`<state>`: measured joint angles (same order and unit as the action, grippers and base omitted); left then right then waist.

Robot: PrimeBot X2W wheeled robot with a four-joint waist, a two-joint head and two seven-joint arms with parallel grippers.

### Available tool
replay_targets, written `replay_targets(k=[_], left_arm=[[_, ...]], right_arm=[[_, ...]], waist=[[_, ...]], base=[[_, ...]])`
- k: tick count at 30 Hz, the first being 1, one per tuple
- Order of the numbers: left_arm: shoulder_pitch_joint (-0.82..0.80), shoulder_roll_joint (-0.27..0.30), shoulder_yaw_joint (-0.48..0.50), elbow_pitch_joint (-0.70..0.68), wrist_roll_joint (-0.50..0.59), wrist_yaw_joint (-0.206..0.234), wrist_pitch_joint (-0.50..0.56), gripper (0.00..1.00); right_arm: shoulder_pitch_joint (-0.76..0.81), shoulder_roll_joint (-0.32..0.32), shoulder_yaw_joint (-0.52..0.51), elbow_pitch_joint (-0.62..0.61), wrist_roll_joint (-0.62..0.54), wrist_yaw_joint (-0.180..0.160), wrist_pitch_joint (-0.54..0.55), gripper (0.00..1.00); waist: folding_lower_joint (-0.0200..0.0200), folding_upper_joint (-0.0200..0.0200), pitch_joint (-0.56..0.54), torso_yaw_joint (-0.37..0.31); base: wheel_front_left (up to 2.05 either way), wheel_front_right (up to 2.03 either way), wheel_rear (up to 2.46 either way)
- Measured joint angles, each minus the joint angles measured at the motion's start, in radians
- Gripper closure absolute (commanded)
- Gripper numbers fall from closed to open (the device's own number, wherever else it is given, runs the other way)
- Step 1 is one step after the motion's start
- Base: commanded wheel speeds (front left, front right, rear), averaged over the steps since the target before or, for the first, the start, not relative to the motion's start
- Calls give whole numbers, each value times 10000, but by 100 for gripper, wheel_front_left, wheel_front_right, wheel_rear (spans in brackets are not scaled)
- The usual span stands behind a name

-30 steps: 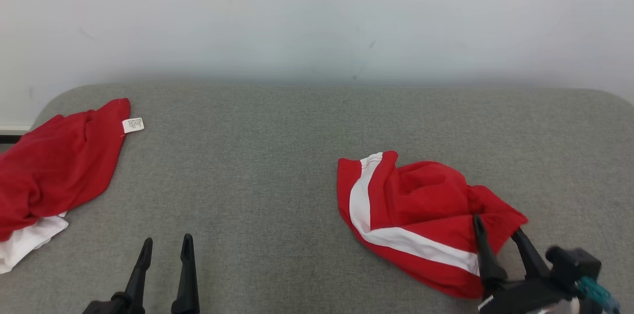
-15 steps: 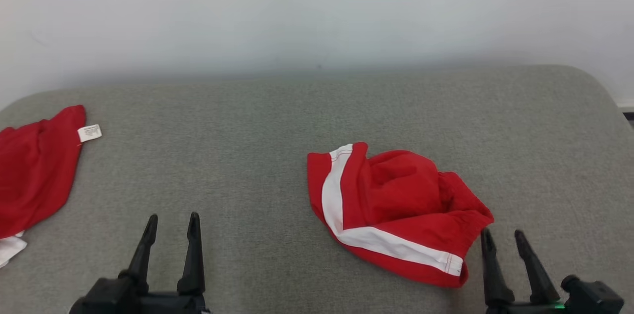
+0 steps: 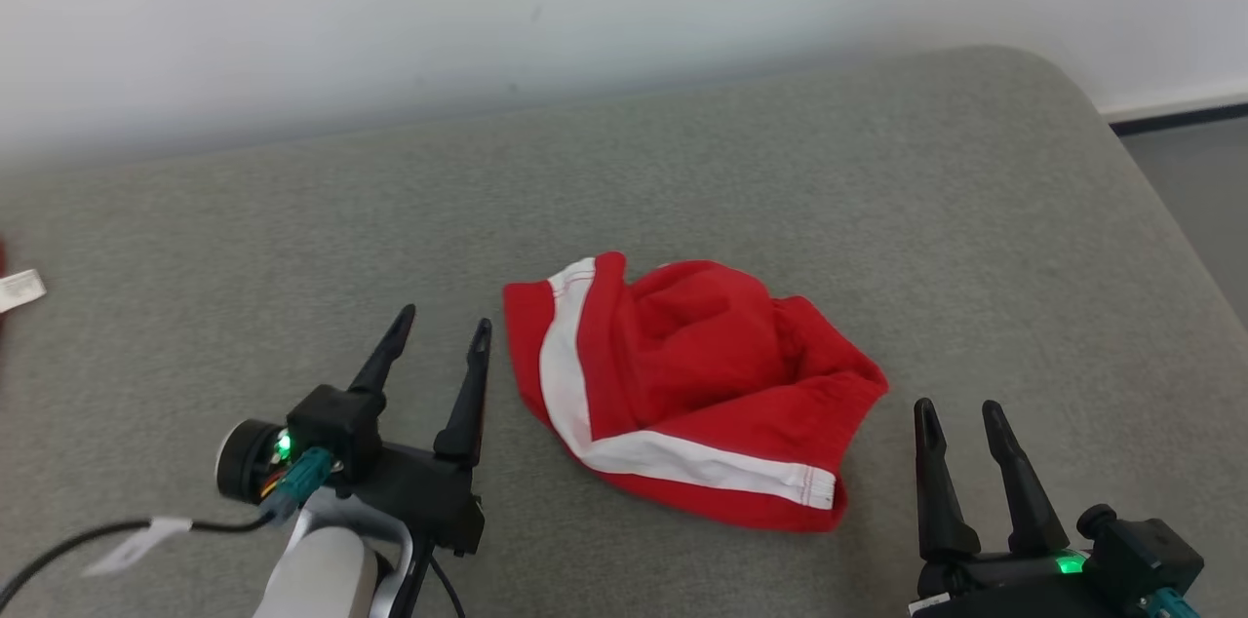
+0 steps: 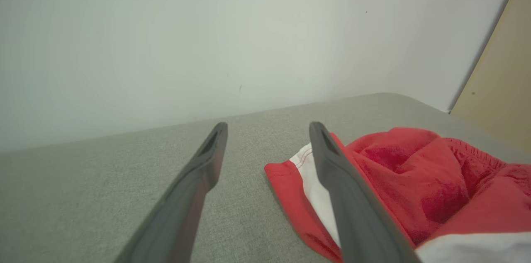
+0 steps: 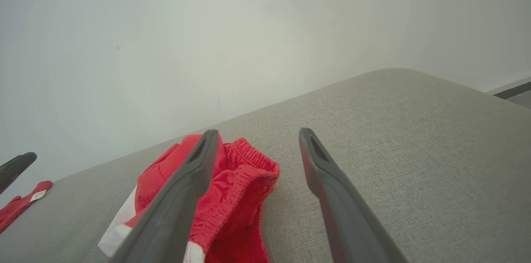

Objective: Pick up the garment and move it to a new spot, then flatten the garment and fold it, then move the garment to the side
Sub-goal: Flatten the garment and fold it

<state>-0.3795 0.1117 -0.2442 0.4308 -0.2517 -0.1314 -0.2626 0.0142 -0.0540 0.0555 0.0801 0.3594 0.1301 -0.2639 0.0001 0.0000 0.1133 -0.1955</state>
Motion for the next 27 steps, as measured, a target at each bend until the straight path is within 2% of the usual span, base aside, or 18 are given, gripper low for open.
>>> replay_targets(k=[7,18,19,27], left_arm=[[-1486,255,-945,2403,-483,-2,0,0],[-2406,247,-2075,4771,-1386,-2,2,0],[-2429,232,-2207,4899,-1542,-2,2,100],[-2630,184,-2602,5079,-2088,-4,2,100]], right_arm=[[-210,29,46,82,274,0,0,0],[-337,31,100,240,439,0,-2,0],[-336,29,88,244,439,0,-2,0],[-306,31,-8,226,416,0,-2,0]], waist=[[1,0,377,-771],[0,1,739,-1482],[0,1,731,-1479],[-1,1,586,-1199]], base=[[0,0,0],[0,0,0],[0,0,0],[0,0,0]])
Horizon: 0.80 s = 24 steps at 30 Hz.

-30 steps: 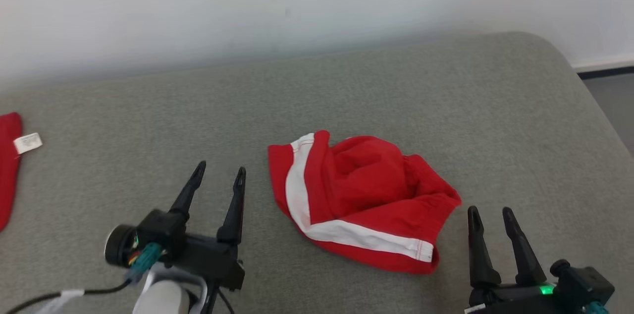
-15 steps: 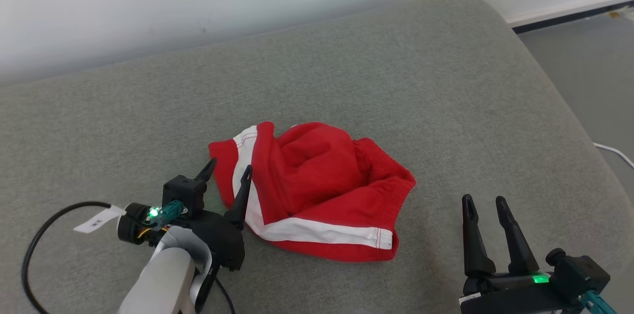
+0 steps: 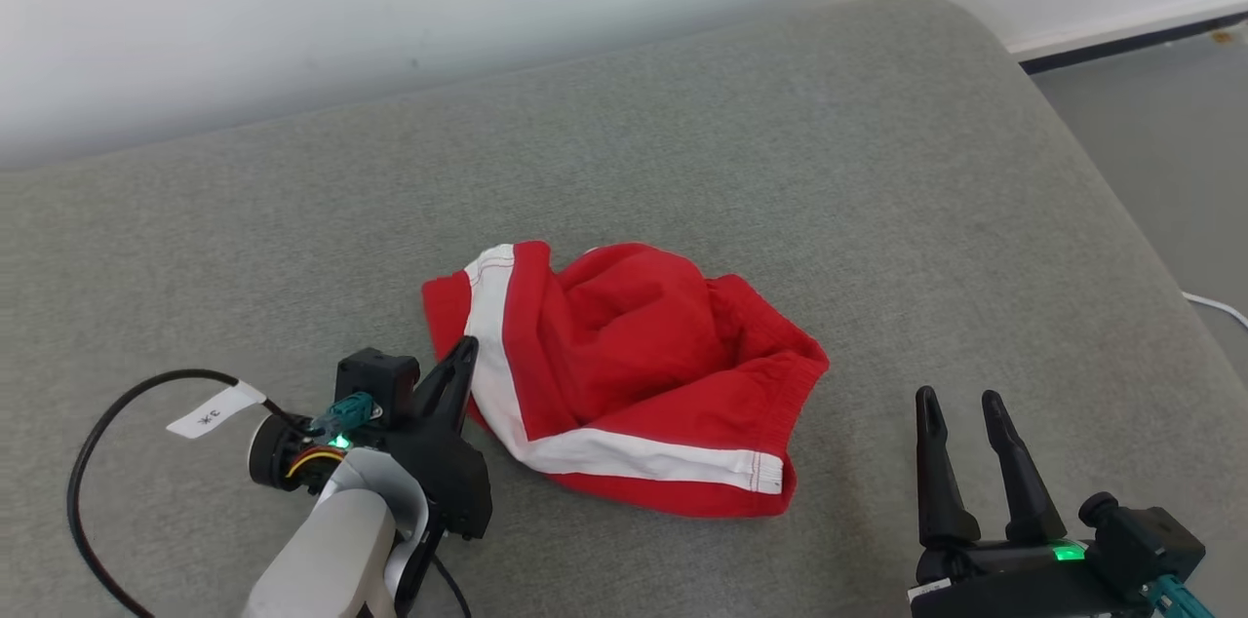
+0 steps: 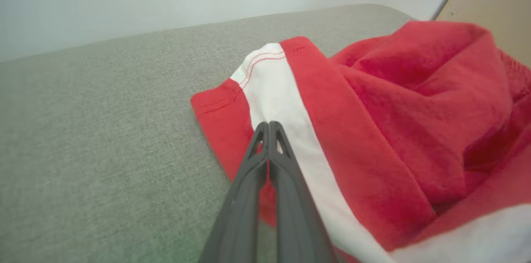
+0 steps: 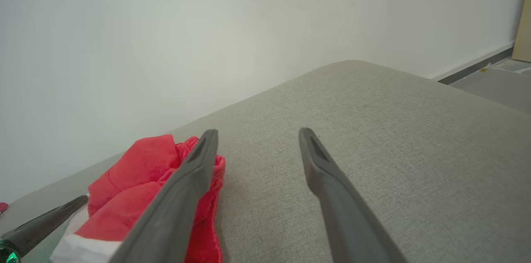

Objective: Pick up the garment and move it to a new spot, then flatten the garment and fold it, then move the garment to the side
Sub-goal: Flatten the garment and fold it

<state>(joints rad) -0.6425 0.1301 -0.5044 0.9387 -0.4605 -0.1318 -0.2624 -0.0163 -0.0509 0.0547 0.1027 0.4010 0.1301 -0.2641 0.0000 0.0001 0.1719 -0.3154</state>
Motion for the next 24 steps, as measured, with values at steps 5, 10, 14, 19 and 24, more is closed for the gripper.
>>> replay_targets(k=[5,10,14,19,24], left_arm=[[119,-19,-25,-466,-201,2,-2,100],[677,2,566,-1384,-242,150,-2,100],[1789,-65,1020,-2286,-82,451,-2,100],[3287,-123,1526,-3459,67,727,-2,100],[4953,-410,1887,-4583,100,913,0,100]], right_arm=[[173,0,36,-4,-69,0,0,0],[202,12,86,-10,-238,0,0,0],[439,4,-81,-44,-240,0,2,0],[594,6,-140,-54,-242,0,2,0],[600,6,-198,-59,-242,0,0,0]], waist=[[0,0,-164,375],[0,-1,-447,752],[0,0,-585,1027],[-1,-1,-692,1520],[-1,-1,-746,2134]], base=[[0,0,0],[0,0,0],[0,0,0],[0,0,0],[0,0,0]])
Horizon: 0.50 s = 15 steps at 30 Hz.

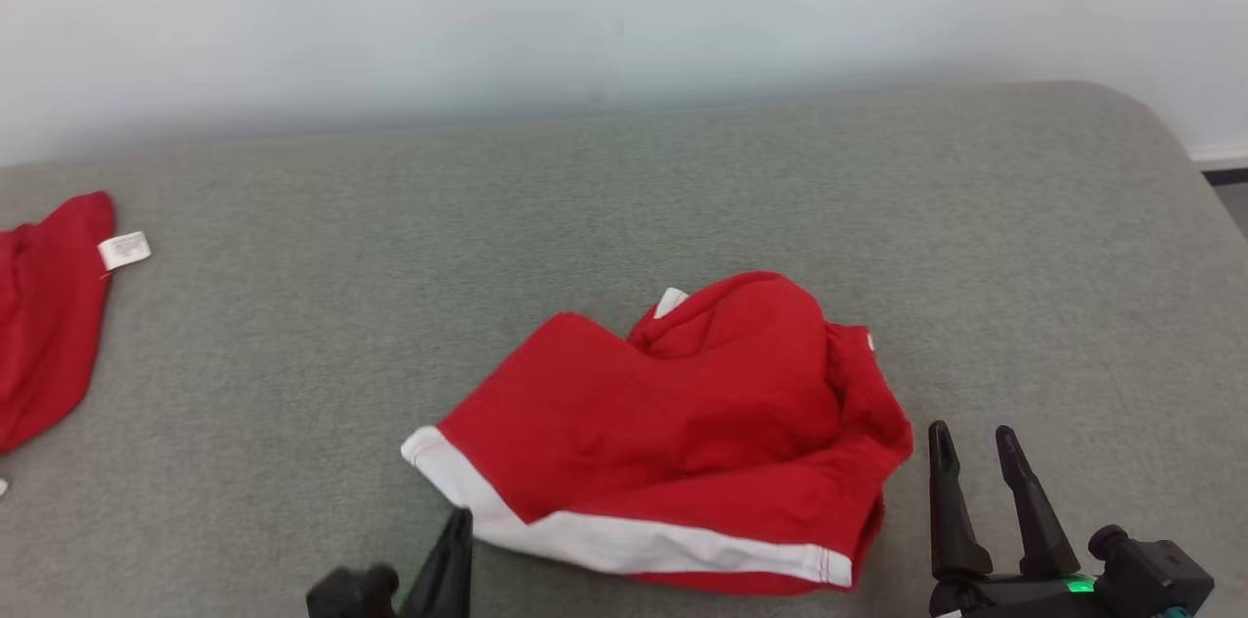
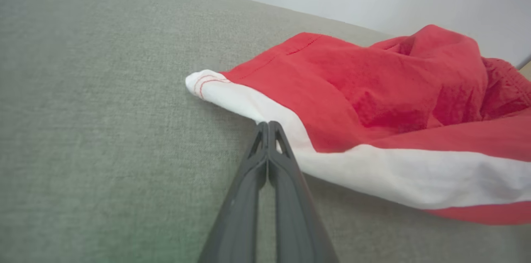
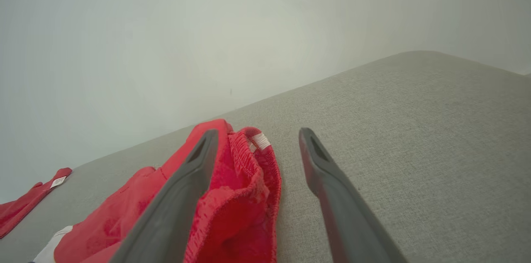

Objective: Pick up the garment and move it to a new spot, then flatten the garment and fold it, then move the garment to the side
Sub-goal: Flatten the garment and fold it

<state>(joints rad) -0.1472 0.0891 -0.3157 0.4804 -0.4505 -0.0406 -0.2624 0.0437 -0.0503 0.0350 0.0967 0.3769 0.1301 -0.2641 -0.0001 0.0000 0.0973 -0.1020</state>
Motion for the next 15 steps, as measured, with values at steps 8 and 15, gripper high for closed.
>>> replay_targets(k=[8,15], left_arm=[[760,-267,238,-180,-40,-33,-2,0],[593,468,947,-823,464,-226,-2,0]], right_arm=[[-22,4,96,-92,-8,0,0,0],[554,-105,477,-431,-476,0,2,0]], waist=[[1,0,125,402],[0,0,39,220]], base=[[0,0,0],[0,0,0]])
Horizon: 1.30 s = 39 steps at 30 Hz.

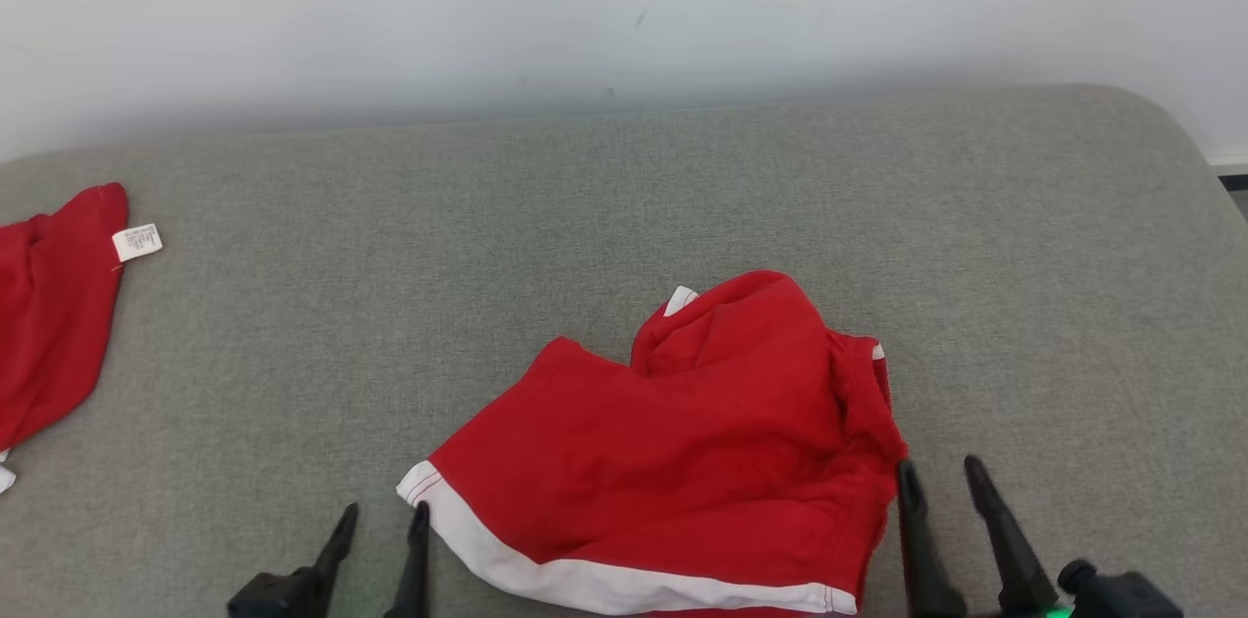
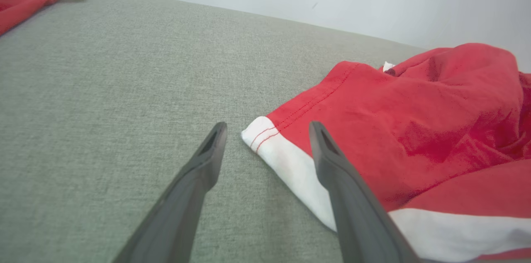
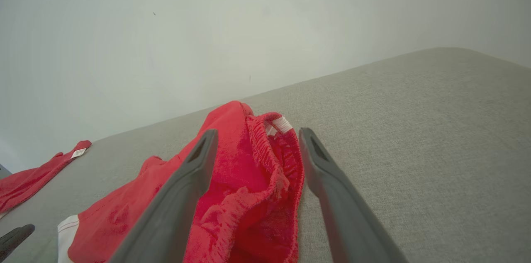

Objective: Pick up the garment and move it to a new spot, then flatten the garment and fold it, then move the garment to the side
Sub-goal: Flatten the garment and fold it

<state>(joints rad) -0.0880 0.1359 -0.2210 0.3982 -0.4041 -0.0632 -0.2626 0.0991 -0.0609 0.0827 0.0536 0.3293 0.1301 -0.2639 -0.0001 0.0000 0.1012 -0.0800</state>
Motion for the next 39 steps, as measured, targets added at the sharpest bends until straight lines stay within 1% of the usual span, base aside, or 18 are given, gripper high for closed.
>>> replay_targets(k=[1,3,4,6,8,15,24,25,26,27,28,29,30,31,35,36,37,39], left_arm=[[-53,359,4,155,69,-119,0,0],[-337,675,29,280,82,-253,4,0],[-603,1001,-46,309,104,-349,196,0],[-675,1208,-115,376,104,-428,384,0],[-848,1340,-192,470,67,-485,495,0],[-1263,1354,-736,928,-121,-604,660,0],[-1841,1384,-1302,1977,-407,-662,717,0],[-1858,1360,-1369,2073,-451,-662,706,38],[-1901,1350,-1442,2163,-506,-662,706,59],[-1986,1358,-1521,2301,-612,-662,706,66],[-2043,1361,-1597,2380,-665,-662,679,90],[-2084,1340,-1659,2462,-763,-662,648,100],[-2137,1298,-1768,2571,-867,-663,631,100],[-2207,1296,-1933,2671,-878,-663,575,100],[-2248,1279,-2021,2890,-1271,-685,270,100],[-2214,1321,-2019,2903,-1290,-686,215,100],[-2028,1346,-1893,2721,-1377,-685,115,100],[-1877,1323,-1824,2596,-1415,-673,86,100]], right_arm=[[318,-207,313,-98,-54,0,-2,0],[696,-437,637,-161,-75,0,-2,0],[1028,-713,1267,-155,-73,0,-2,0],[1053,-863,1666,-23,-71,0,-2,0],[955,-903,1818,90,-69,0,-2,0],[429,-888,2240,867,10,0,0,0],[198,-1244,2895,1615,280,0,0,0],[162,-1281,2970,1720,286,0,0,0],[67,-1323,3083,1891,267,0,0,0],[-5,-1346,3214,2013,255,0,-2,0],[-105,-1344,3329,2167,255,0,-2,50],[-197,-1344,3450,2288,255,0,-2,71],[-337,-1340,3567,2395,240,0,0,100],[-466,-1342,3659,2502,232,0,-2,100],[-709,-1315,3699,2447,364,0,-2,100],[-670,-1356,3655,2353,430,0,0,100],[-449,-1559,3616,2111,531,0,0,100],[-269,-1657,3565,1898,644,0,0,100]], waist=[[0,0,-25,-75],[0,0,-35,-145],[0,0,-3,-261],[-1,0,77,-326],[1,0,171,-387],[1,1,431,-496],[0,0,433,-472],[1,1,425,-477],[1,0,418,-480],[1,0,411,-481],[1,0,412,-483],[1,0,417,-485],[1,1,420,-482],[1,1,416,-479],[1,1,319,-467],[1,0,283,-464],[1,1,218,-448],[1,1,192,-427]], base=[[0,0,0],[0,0,0],[0,0,0],[0,0,0],[0,0,0],[0,0,0],[0,0,0],[0,0,0],[0,0,0],[0,0,0],[0,0,0],[0,0,0],[0,0,0],[0,0,0],[0,0,0],[0,0,0],[0,0,0],[0,0,0]])
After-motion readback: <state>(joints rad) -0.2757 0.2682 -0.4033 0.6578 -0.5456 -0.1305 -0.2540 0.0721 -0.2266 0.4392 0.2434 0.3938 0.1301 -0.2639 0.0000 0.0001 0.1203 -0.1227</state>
